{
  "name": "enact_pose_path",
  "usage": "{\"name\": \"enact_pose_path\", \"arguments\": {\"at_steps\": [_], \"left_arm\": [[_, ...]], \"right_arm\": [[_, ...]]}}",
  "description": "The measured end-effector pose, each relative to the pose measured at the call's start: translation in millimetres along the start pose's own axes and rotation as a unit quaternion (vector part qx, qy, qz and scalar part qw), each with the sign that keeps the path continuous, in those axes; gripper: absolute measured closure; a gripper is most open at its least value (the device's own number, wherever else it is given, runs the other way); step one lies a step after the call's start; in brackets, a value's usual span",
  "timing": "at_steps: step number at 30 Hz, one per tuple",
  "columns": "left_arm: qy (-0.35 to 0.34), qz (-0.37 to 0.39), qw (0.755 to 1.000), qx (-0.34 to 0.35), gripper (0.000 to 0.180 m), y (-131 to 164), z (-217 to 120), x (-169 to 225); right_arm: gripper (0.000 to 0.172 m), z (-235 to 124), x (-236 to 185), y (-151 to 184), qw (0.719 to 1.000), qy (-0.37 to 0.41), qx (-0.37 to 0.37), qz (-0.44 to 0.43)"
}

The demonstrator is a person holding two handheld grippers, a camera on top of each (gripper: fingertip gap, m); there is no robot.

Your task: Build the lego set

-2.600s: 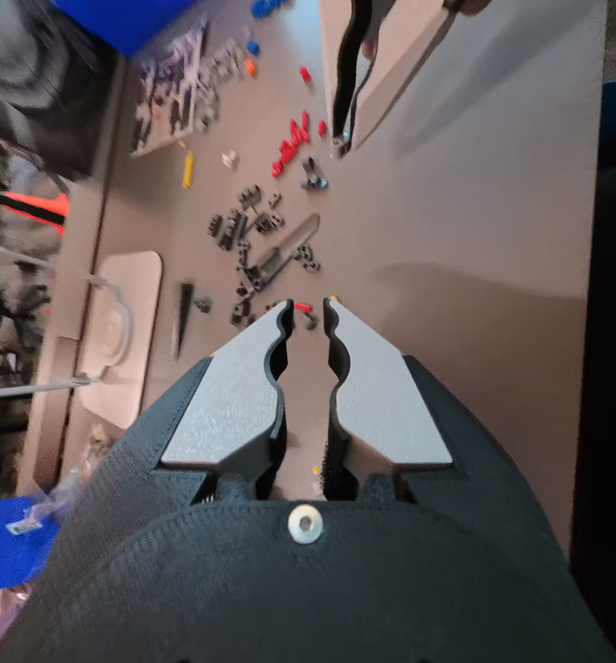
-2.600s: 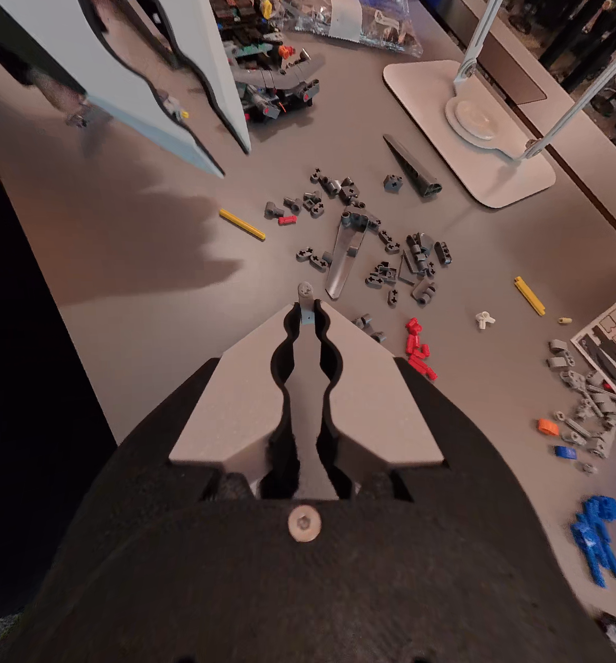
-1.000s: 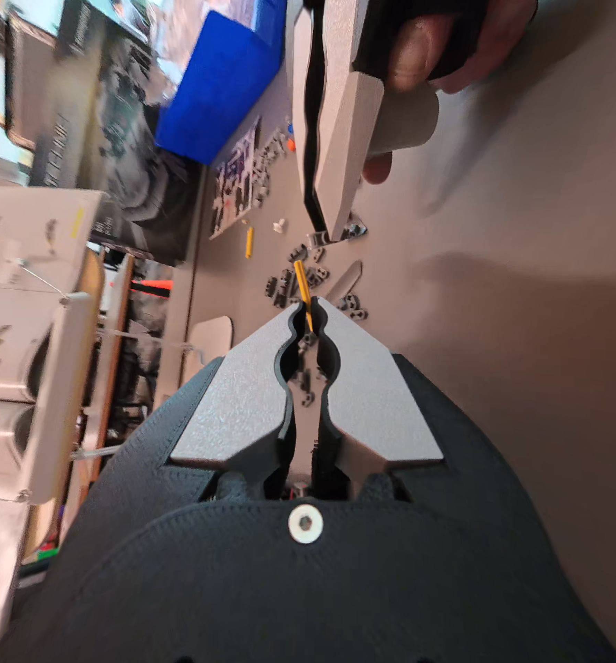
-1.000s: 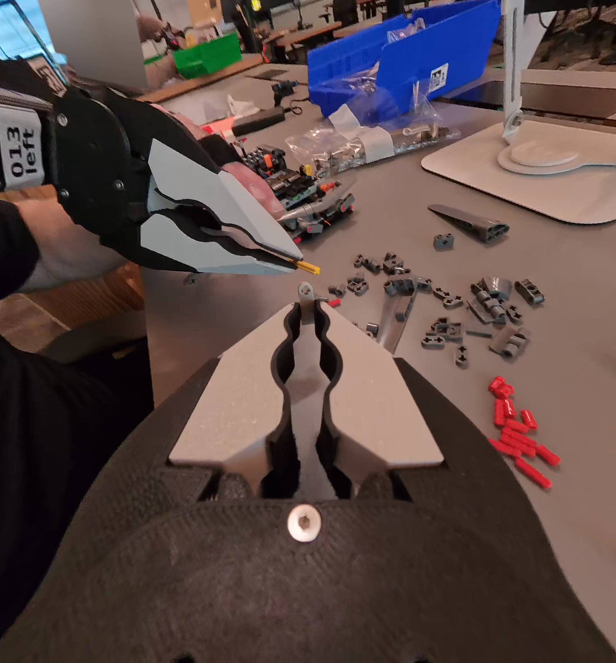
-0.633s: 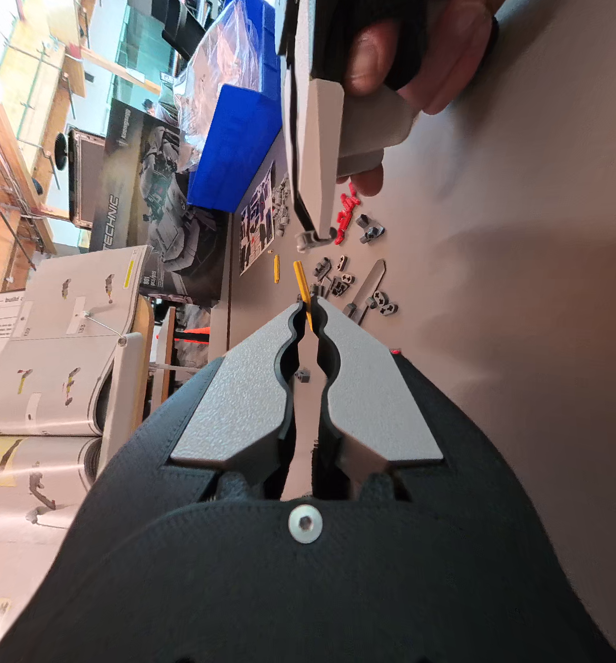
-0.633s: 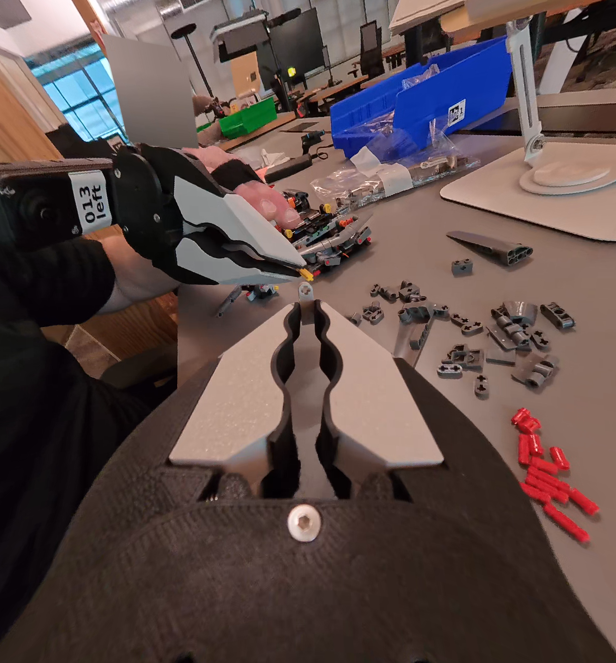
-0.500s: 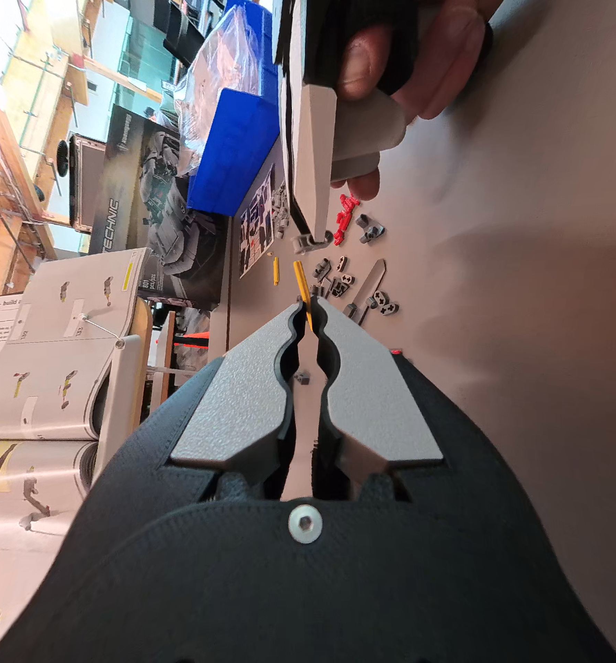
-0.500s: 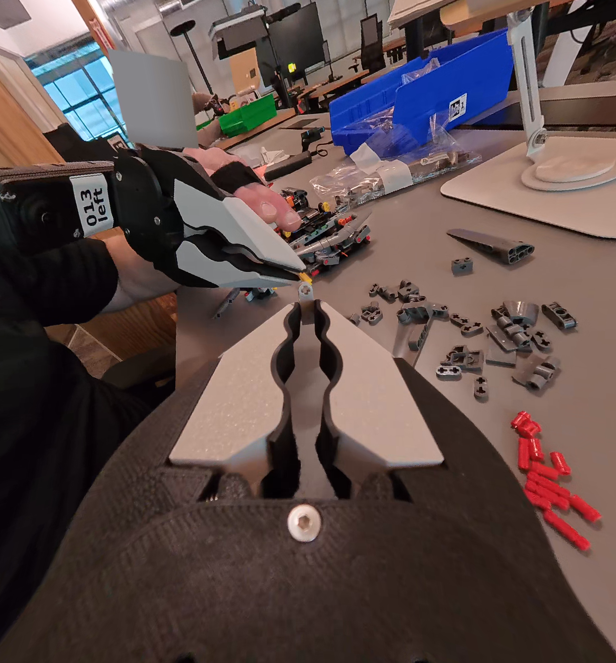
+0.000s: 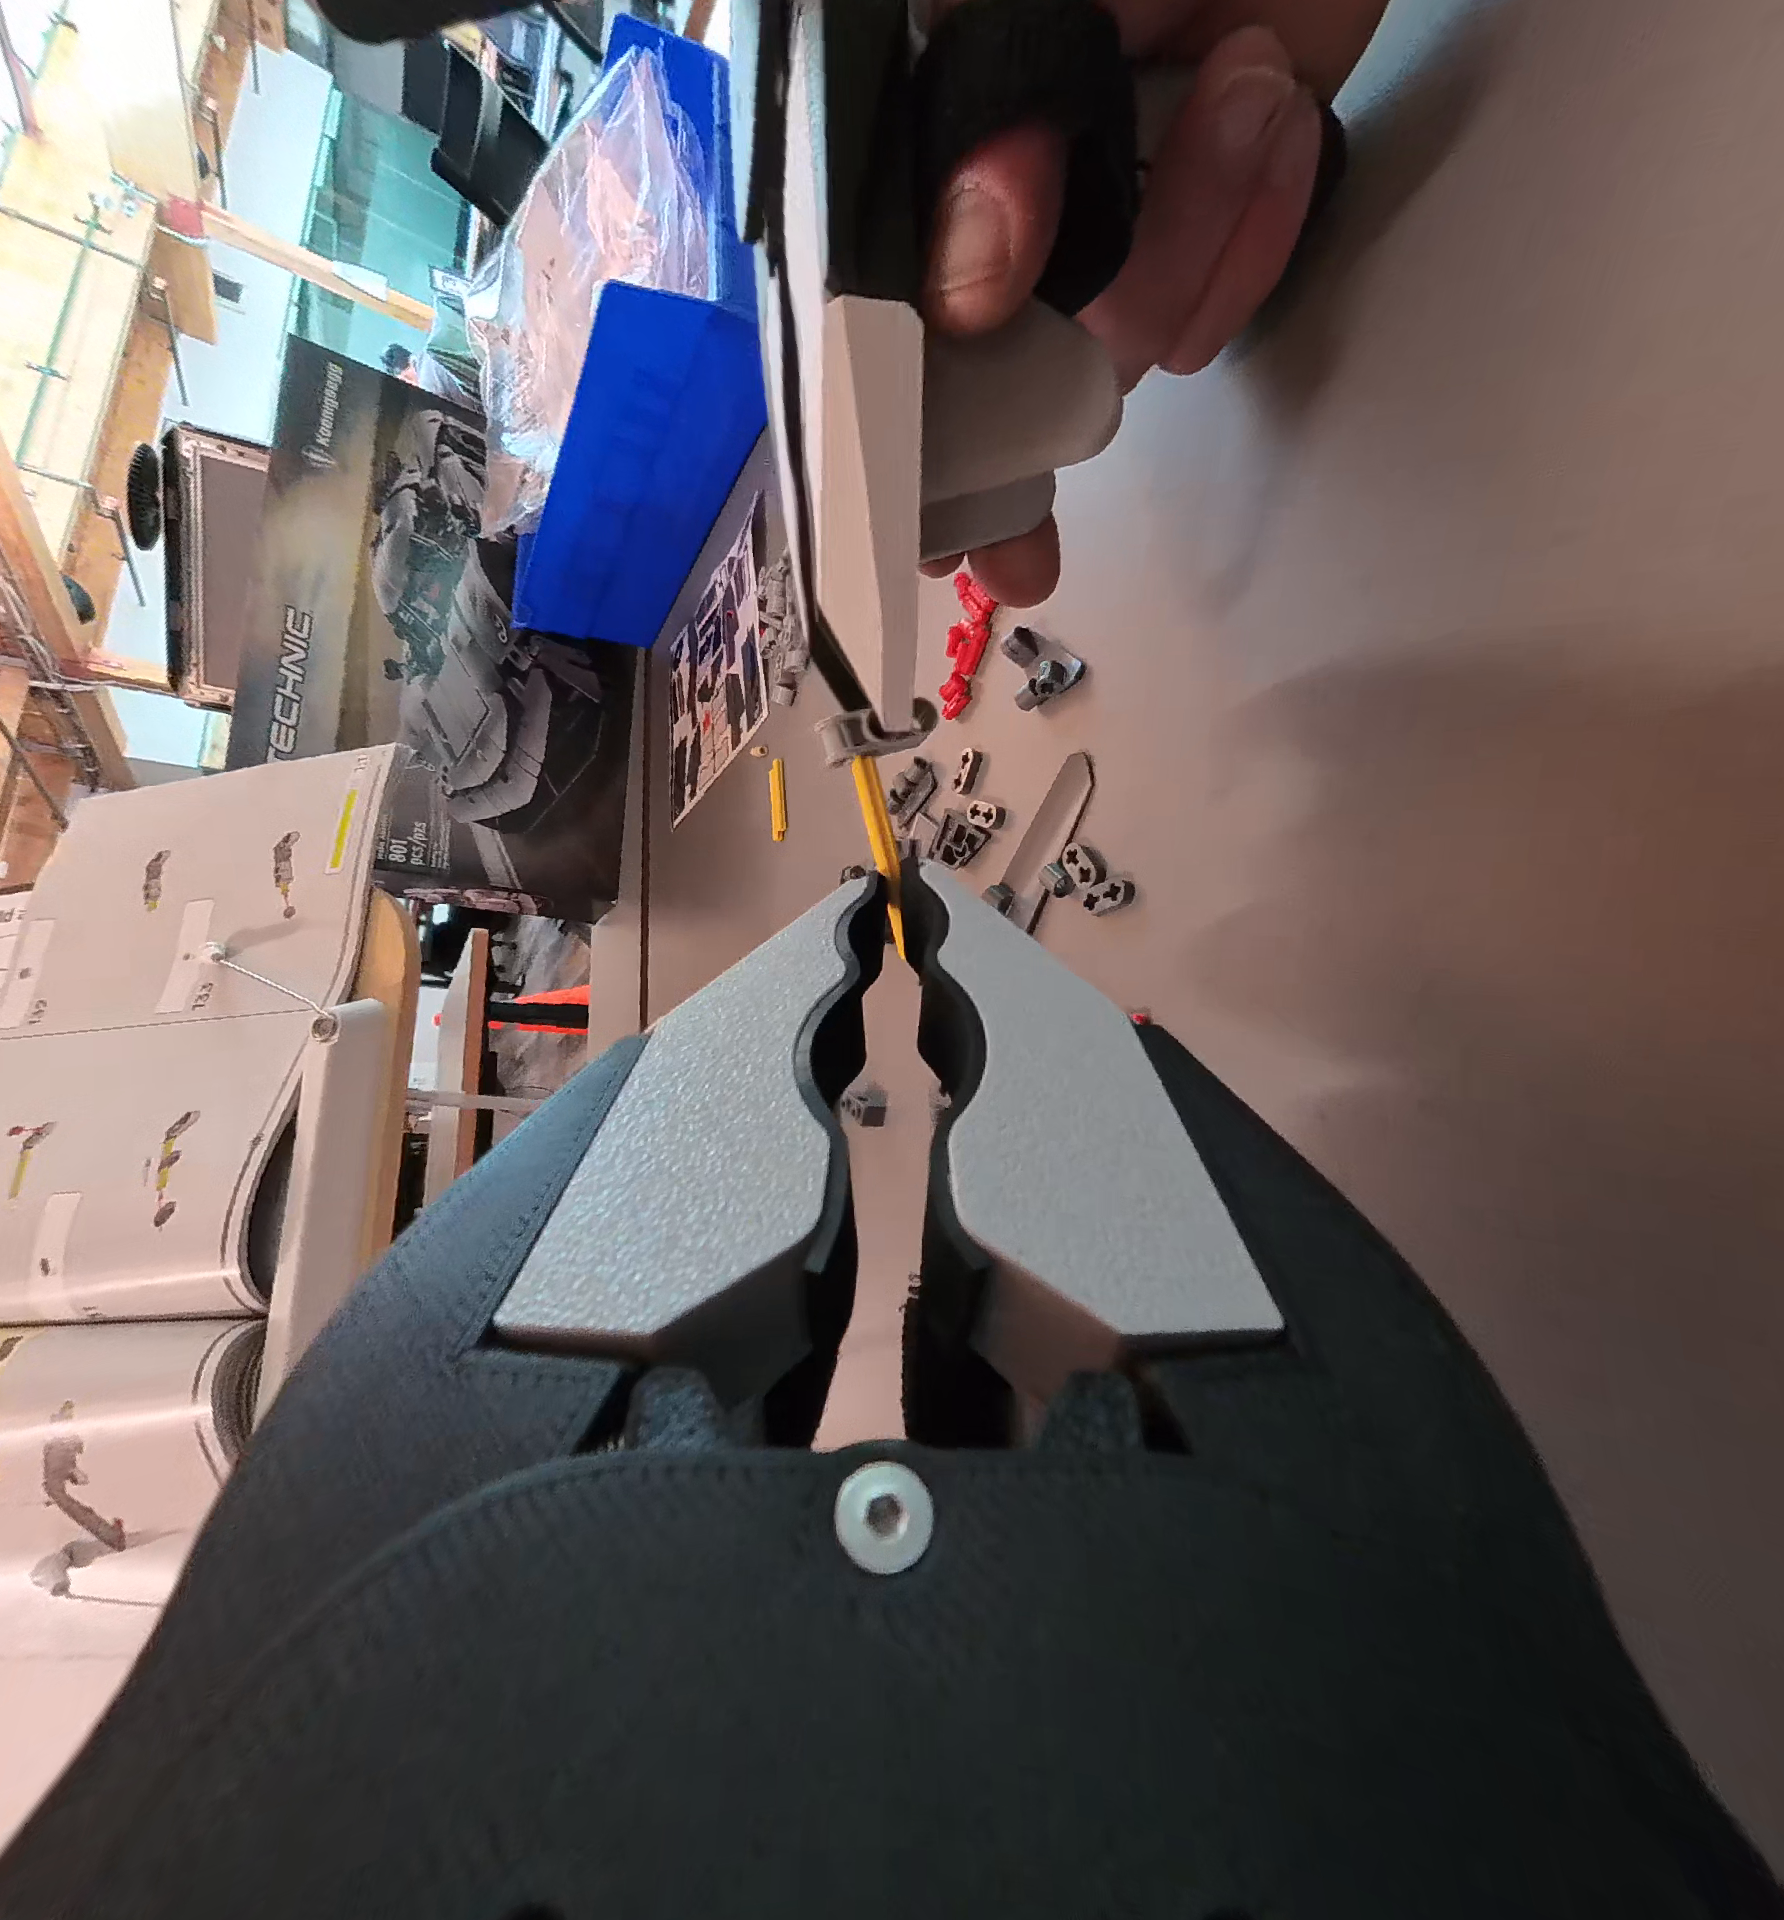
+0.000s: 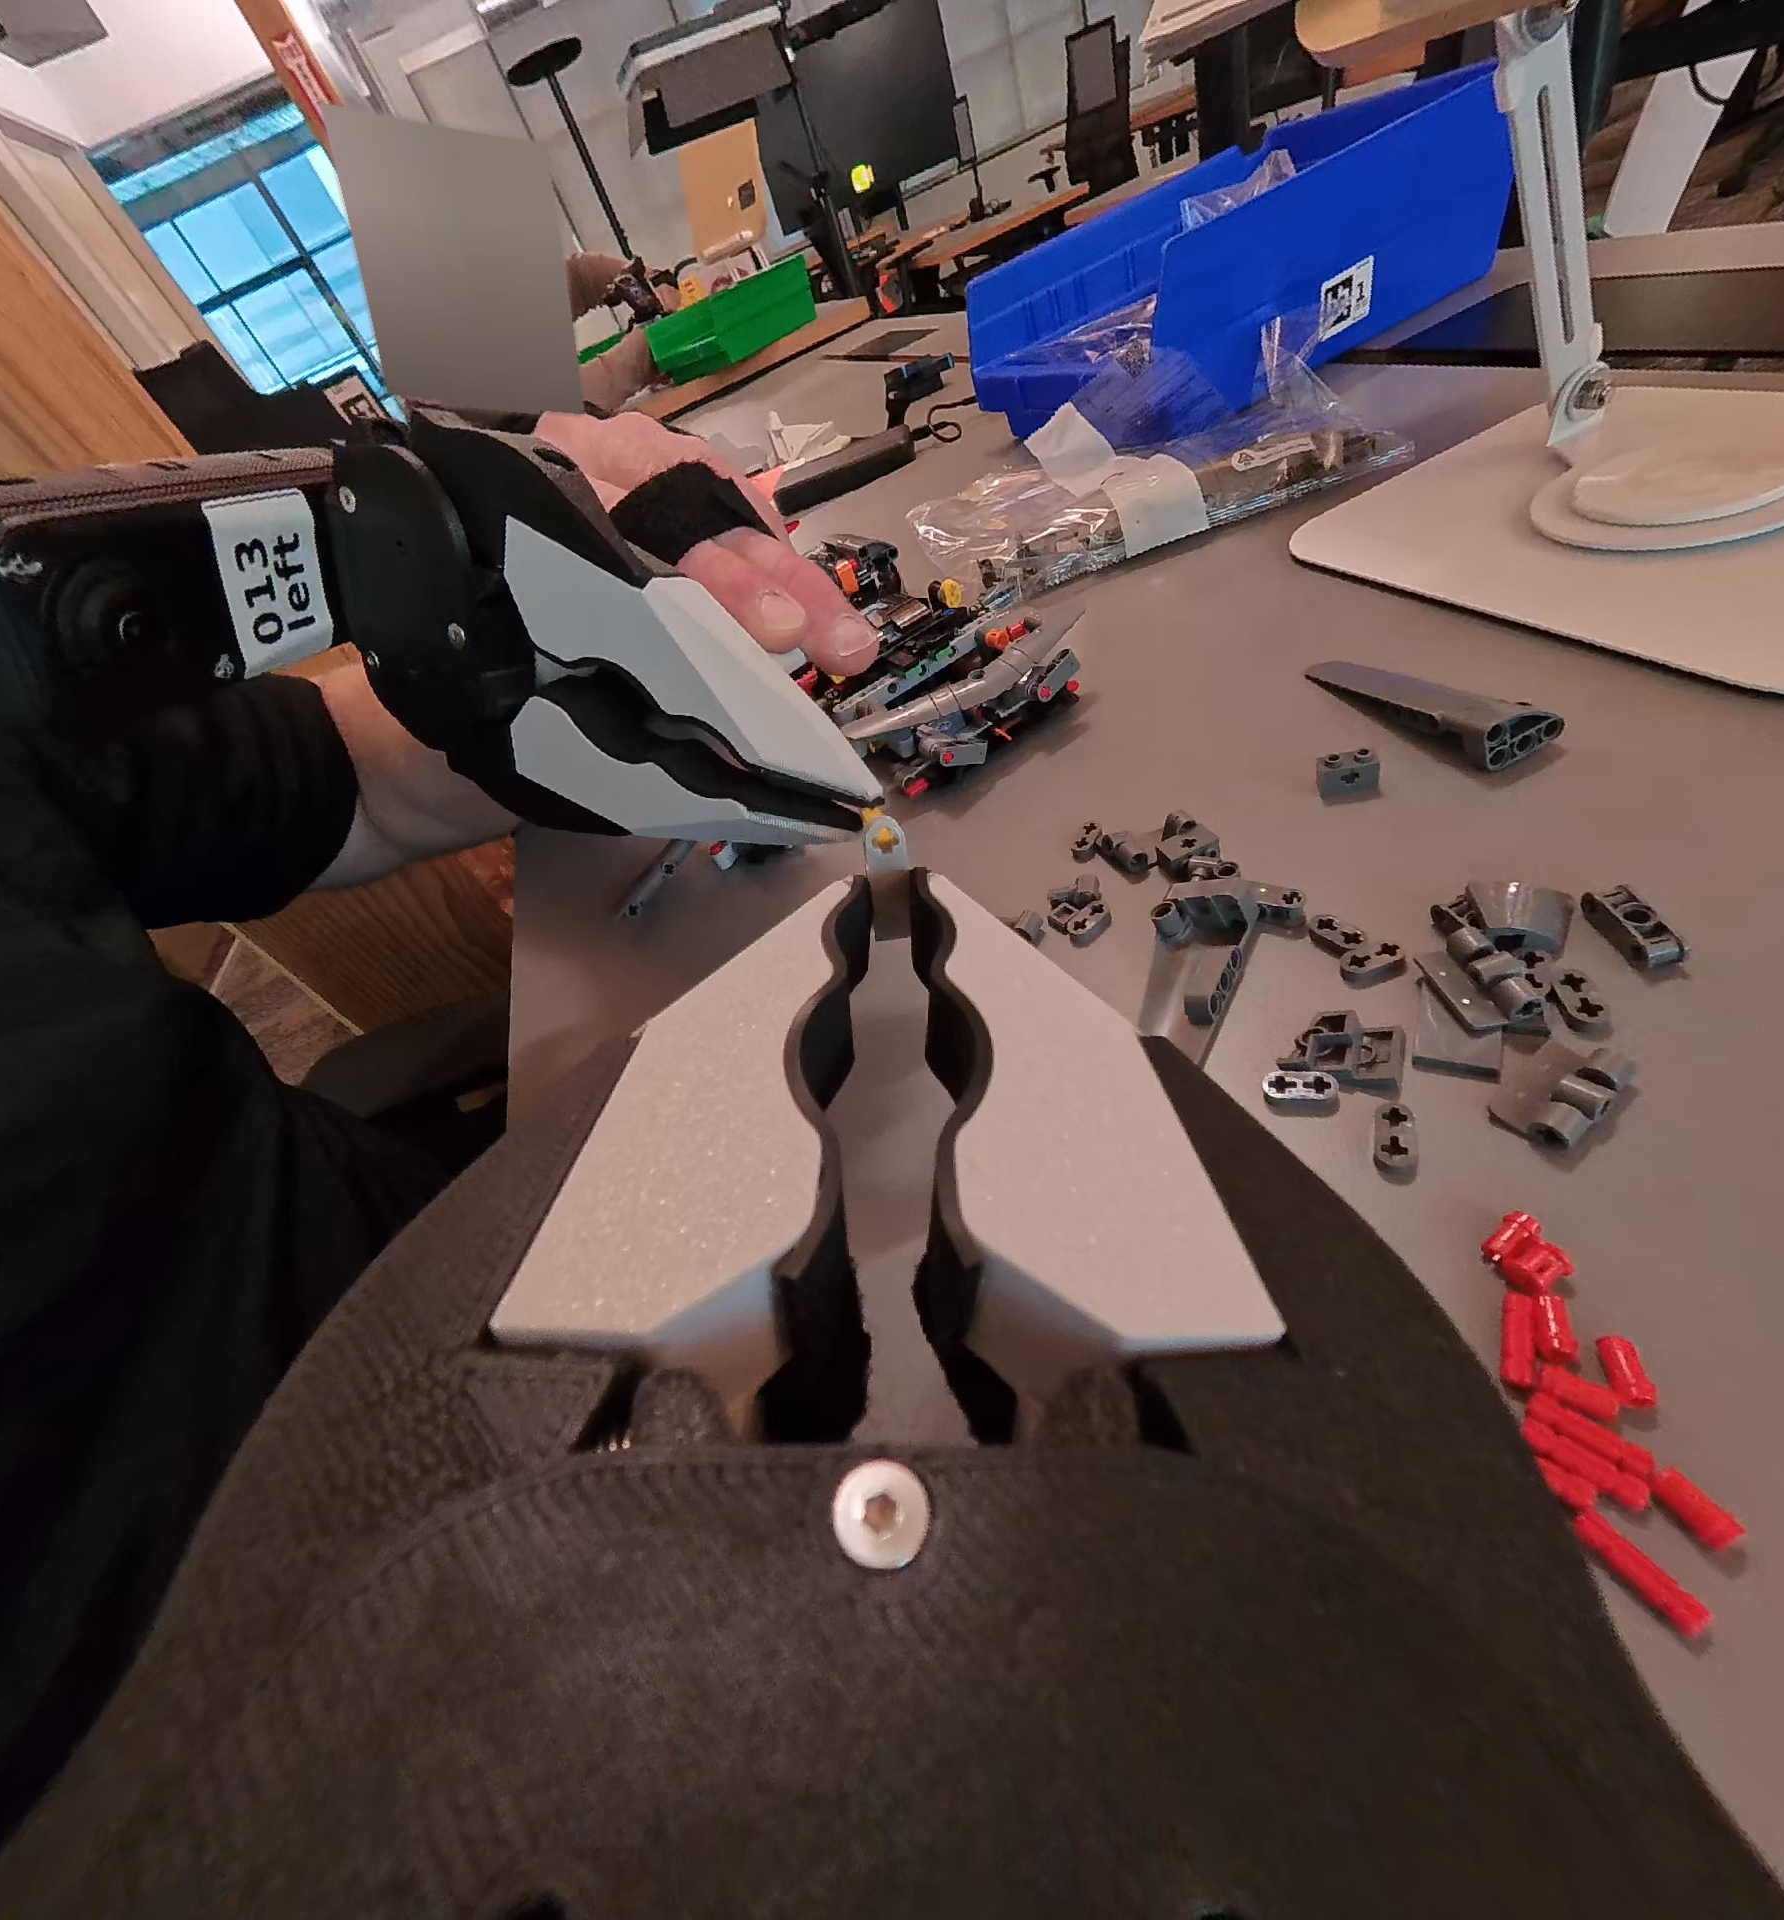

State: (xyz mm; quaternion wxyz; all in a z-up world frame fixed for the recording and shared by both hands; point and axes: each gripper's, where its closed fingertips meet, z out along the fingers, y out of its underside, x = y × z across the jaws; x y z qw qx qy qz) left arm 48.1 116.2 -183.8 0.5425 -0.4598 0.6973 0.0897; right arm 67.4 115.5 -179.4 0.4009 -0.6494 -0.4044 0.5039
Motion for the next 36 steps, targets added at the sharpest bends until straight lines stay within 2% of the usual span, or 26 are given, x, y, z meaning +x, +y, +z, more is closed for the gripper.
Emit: {"name": "enact_pose_path", "arguments": {"at_steps": [28, 36], "left_arm": [[0.01, -0.013, 1.0, 0.021, 0.18, -4.2, -2.9, -0.9], [0.038, -0.038, 0.998, 0.031, 0.18, -6.1, -5.8, -0.7]], "right_arm": [[0.166, -1.7, -2.9, 1.1, 1.0, -0.011, -0.003, -0.004], [0.167, -2.1, -6.4, 1.0, 1.0, -0.016, -0.008, -0.025]]}}
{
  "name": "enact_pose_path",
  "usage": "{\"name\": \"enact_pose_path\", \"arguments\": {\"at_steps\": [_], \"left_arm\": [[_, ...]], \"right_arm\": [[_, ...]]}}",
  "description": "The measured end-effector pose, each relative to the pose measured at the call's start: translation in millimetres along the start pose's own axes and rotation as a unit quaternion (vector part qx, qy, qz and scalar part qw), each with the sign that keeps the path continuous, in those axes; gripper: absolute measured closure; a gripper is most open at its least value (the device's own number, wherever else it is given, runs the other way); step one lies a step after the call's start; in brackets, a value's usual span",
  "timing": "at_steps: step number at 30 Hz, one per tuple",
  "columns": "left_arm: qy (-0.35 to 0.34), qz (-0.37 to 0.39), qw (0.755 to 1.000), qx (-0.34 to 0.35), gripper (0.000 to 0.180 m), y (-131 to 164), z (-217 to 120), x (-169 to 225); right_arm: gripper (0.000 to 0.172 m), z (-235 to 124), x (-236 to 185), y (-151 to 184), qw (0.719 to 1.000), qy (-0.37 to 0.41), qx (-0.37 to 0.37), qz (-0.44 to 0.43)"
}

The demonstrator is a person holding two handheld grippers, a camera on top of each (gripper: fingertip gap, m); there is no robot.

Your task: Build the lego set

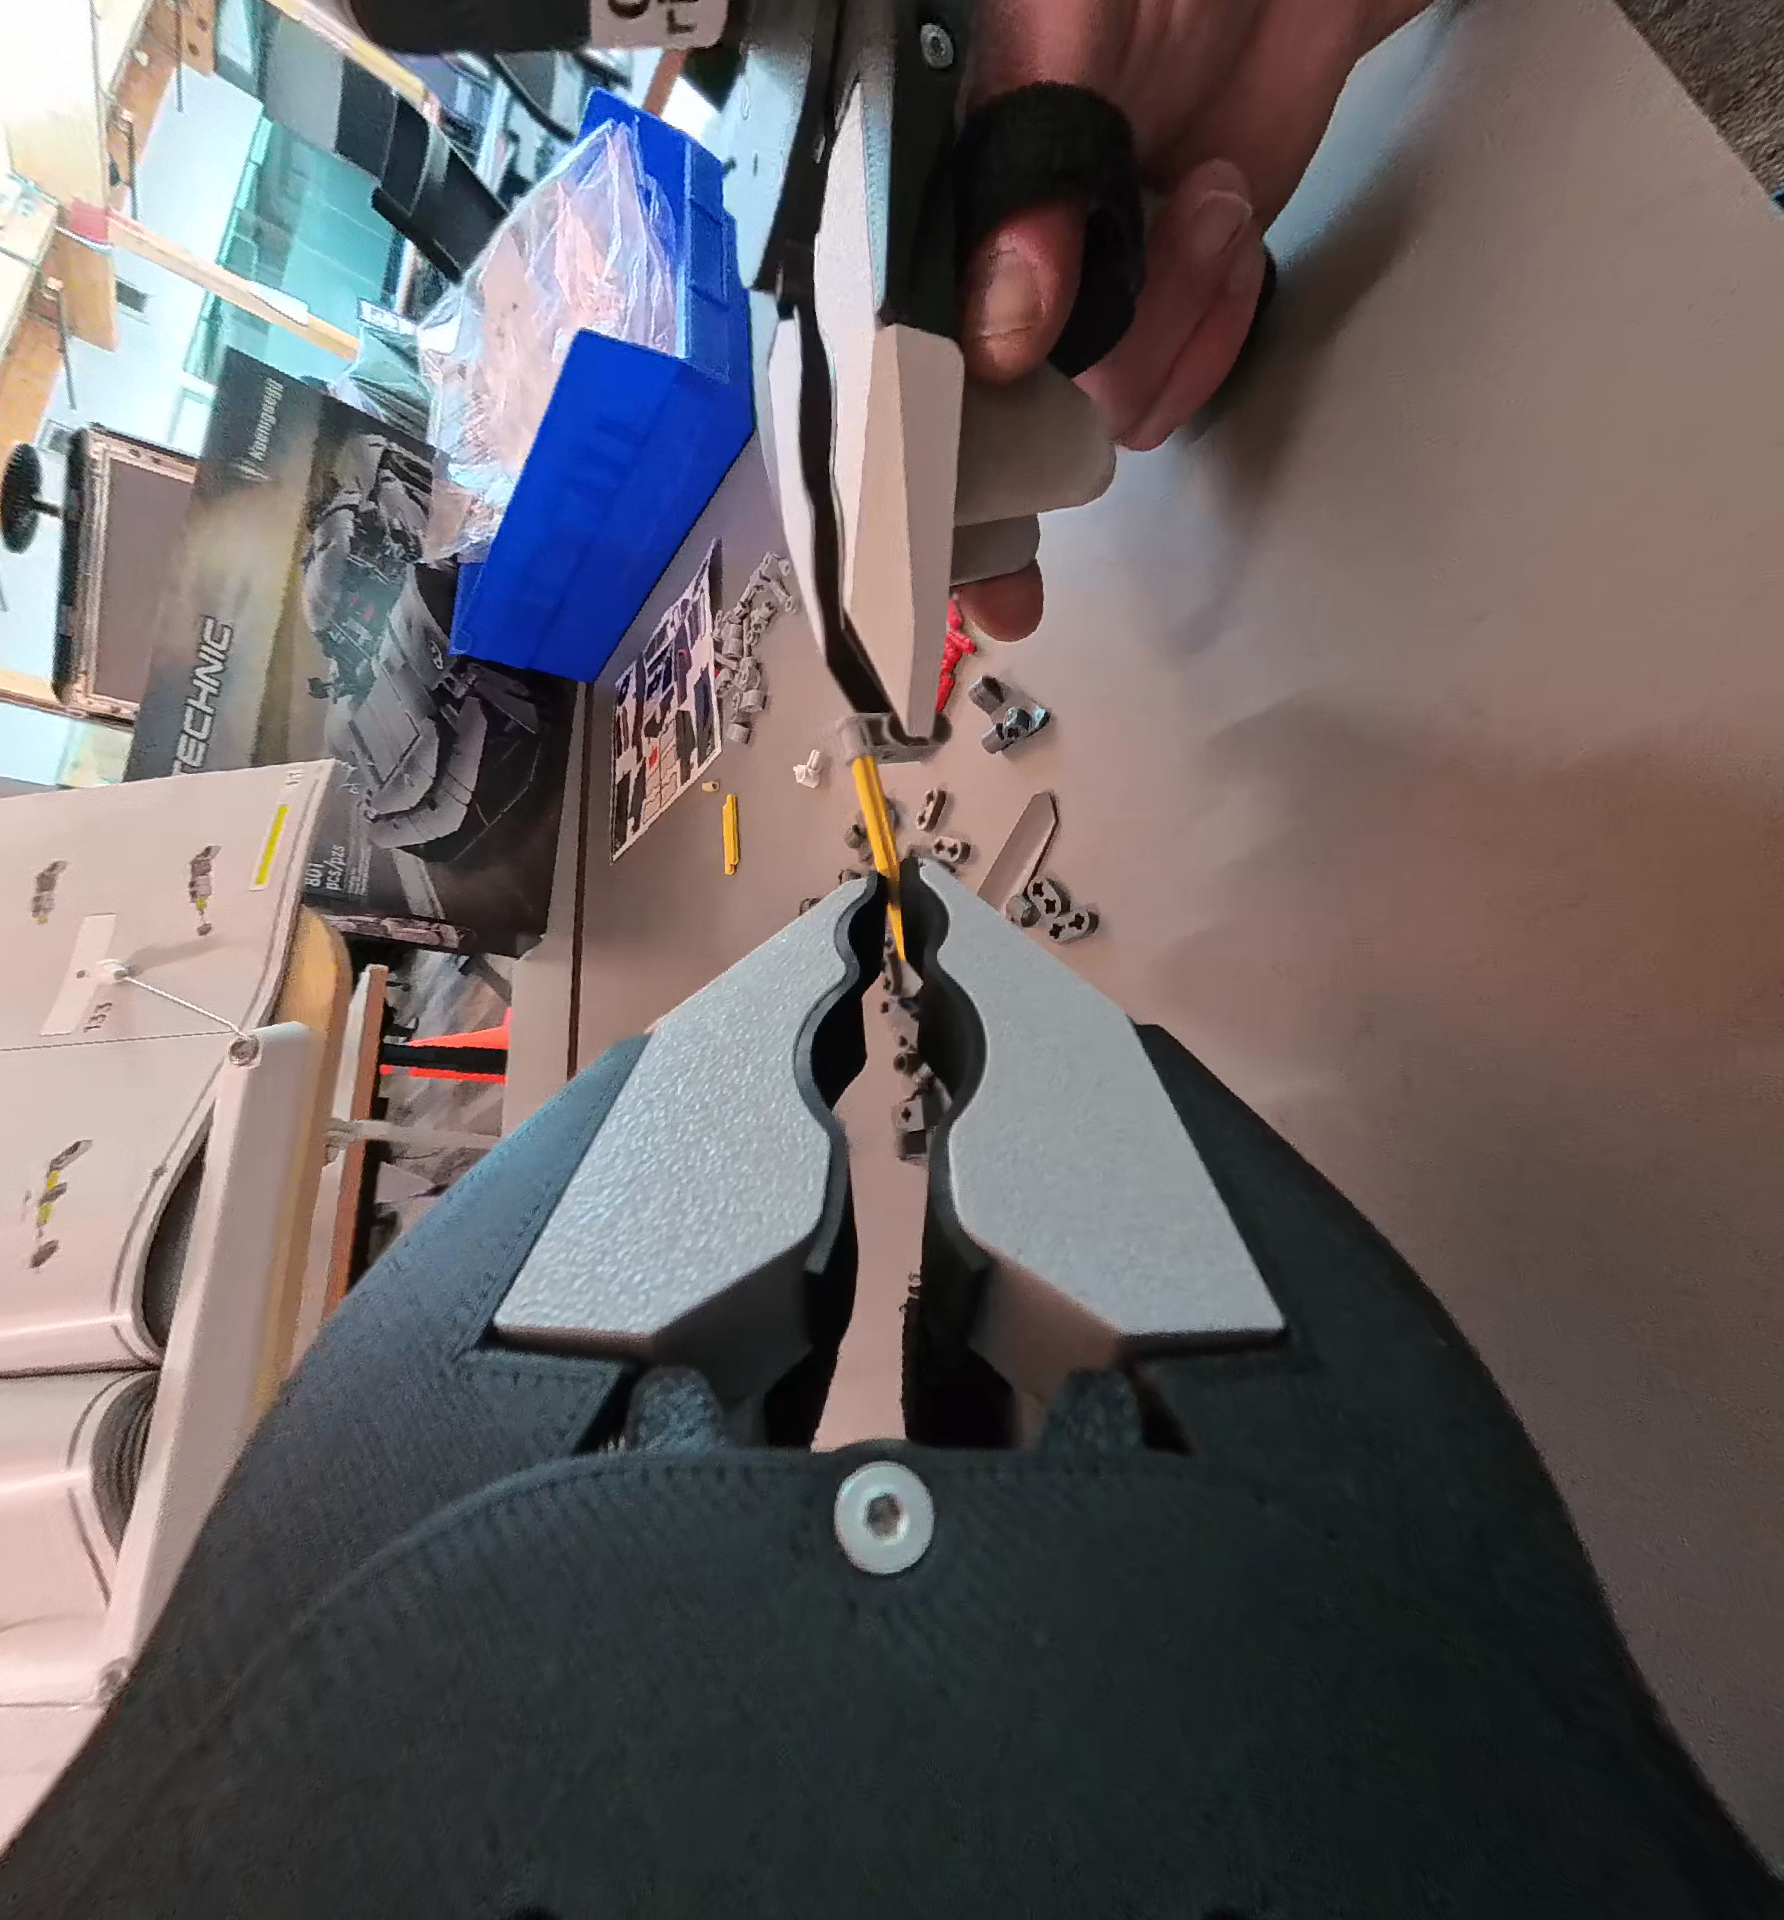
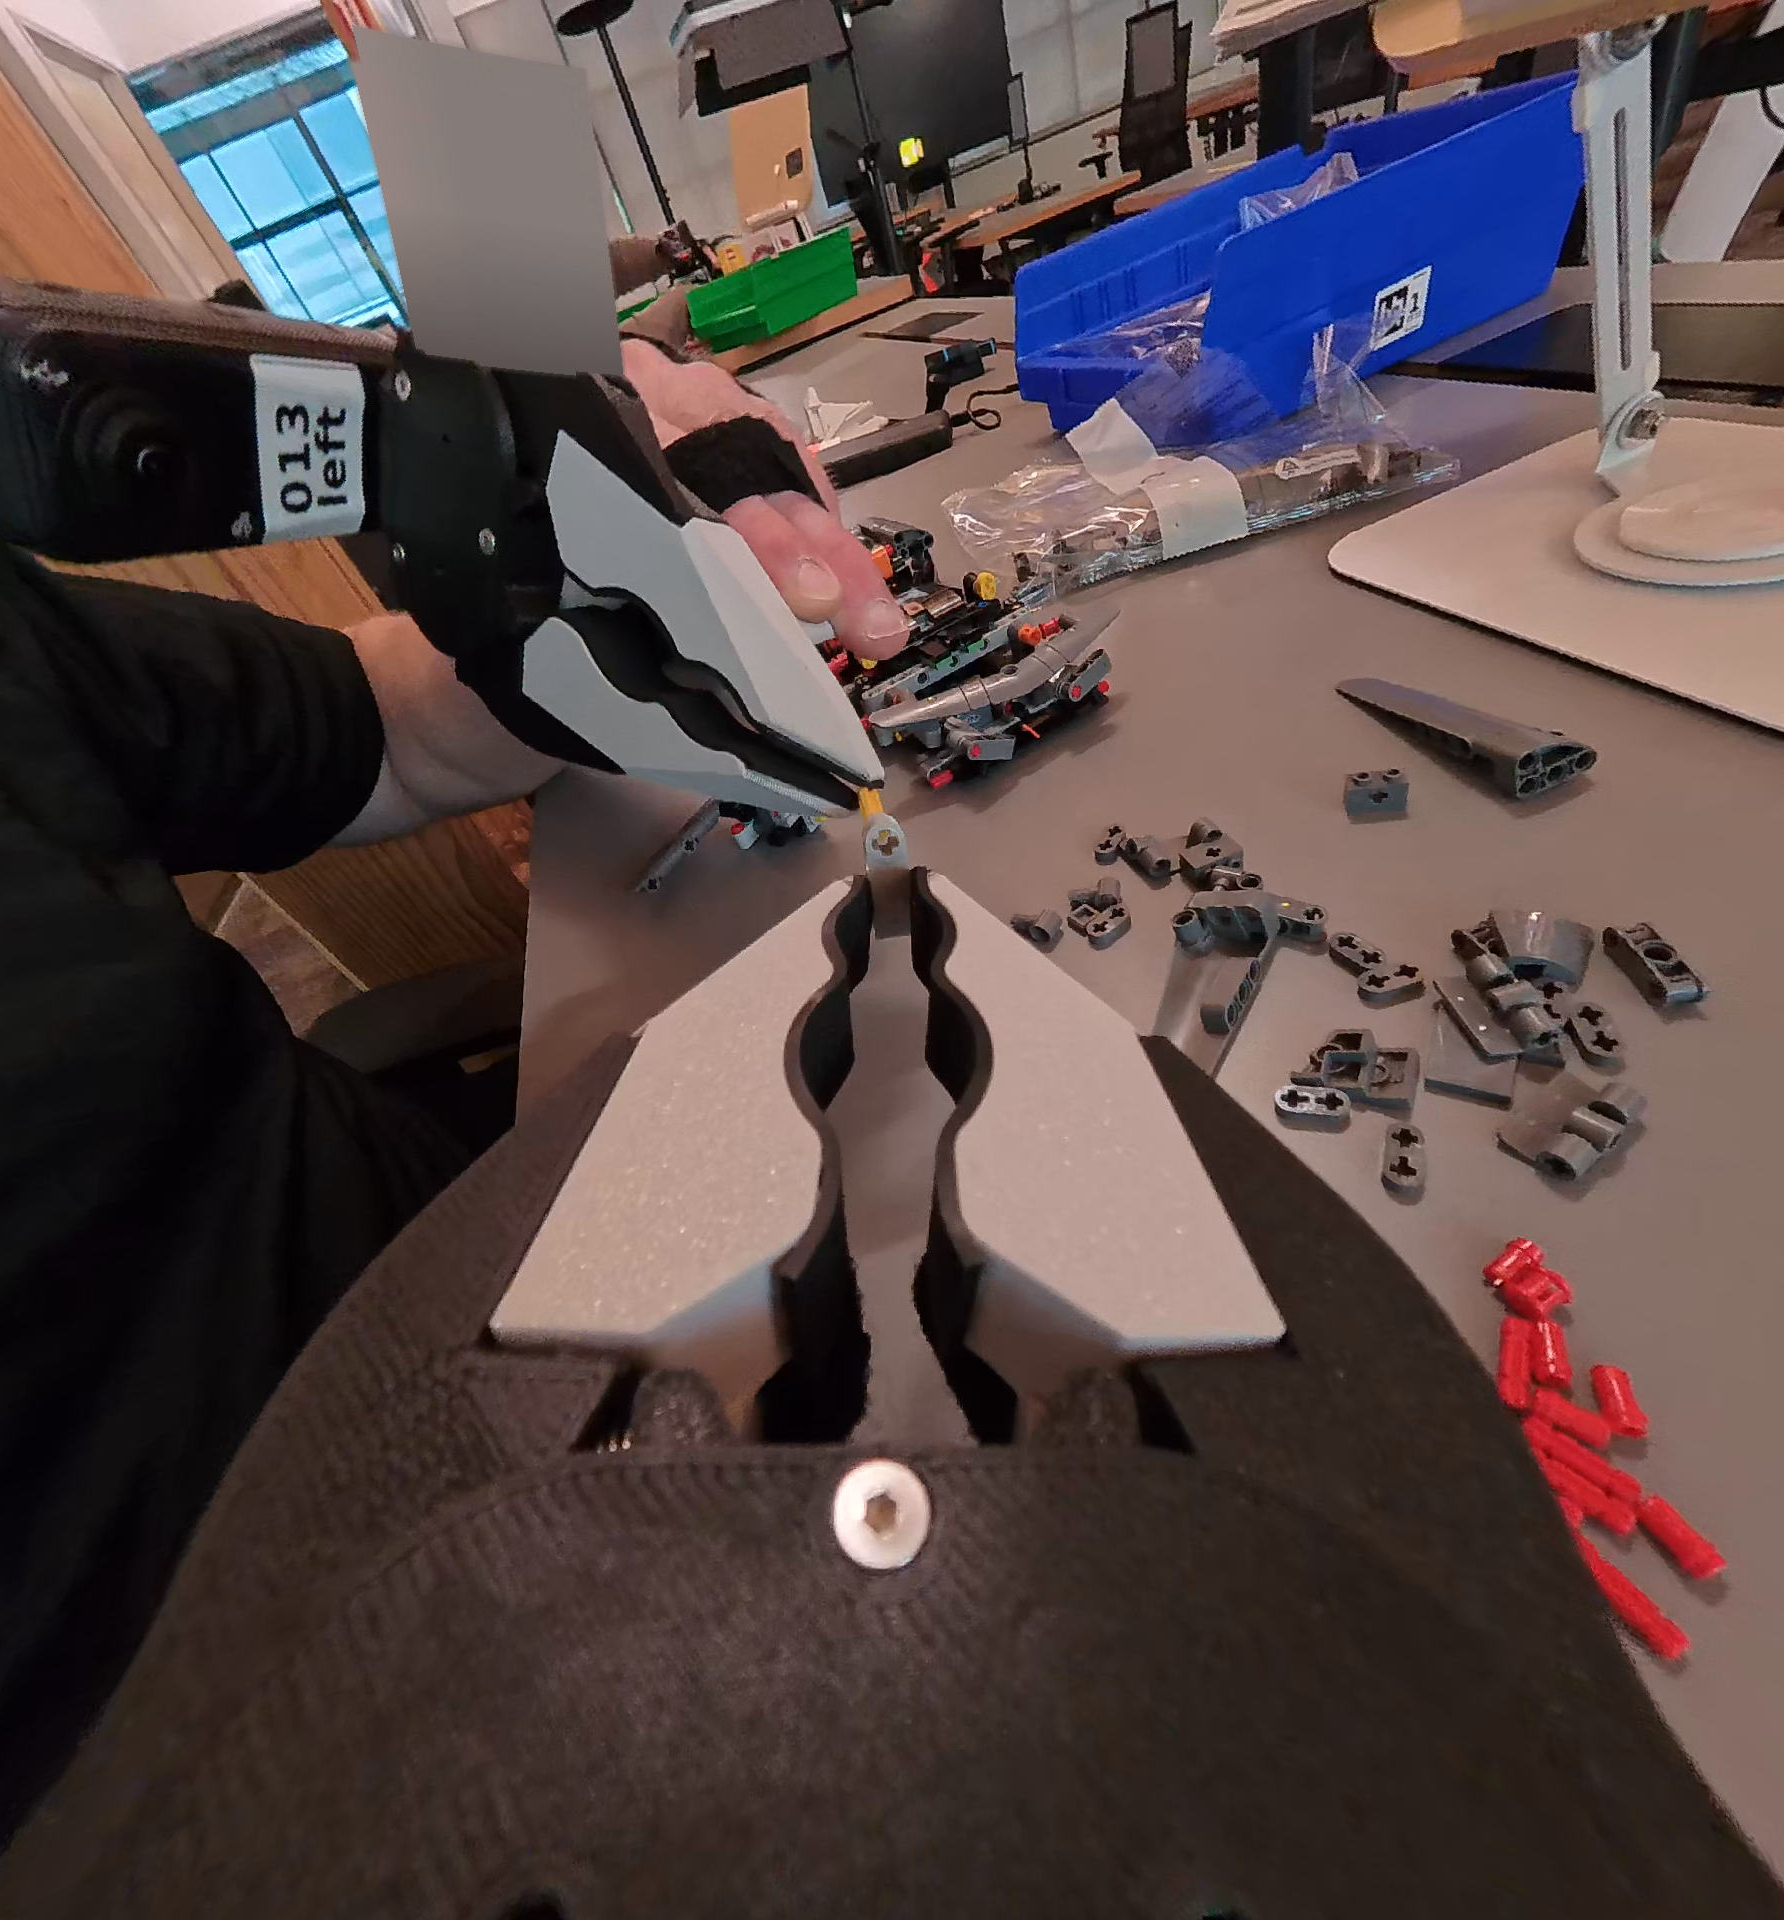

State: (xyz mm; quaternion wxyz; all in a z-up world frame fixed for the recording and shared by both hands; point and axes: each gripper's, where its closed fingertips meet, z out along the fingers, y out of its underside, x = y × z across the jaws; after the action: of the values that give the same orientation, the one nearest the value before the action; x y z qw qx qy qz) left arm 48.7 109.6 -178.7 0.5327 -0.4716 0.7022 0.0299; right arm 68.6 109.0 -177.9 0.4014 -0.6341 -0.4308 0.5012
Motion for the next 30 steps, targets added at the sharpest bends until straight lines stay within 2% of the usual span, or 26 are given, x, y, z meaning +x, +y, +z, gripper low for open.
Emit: {"name": "enact_pose_path", "arguments": {"at_steps": [16, 30], "left_arm": [[0.055, -0.026, 0.998, 0.028, 0.18, -6.9, -5.4, 0.7], [0.092, -0.069, 0.99, 0.08, 0.18, -17.9, -12.1, -1.2]], "right_arm": [[0.167, -2.1, -4.5, -1.0, 0.999, -0.002, -0.021, -0.05], [0.167, -5.1, -14.6, -7.4, 0.995, -0.026, -0.013, -0.091]]}}
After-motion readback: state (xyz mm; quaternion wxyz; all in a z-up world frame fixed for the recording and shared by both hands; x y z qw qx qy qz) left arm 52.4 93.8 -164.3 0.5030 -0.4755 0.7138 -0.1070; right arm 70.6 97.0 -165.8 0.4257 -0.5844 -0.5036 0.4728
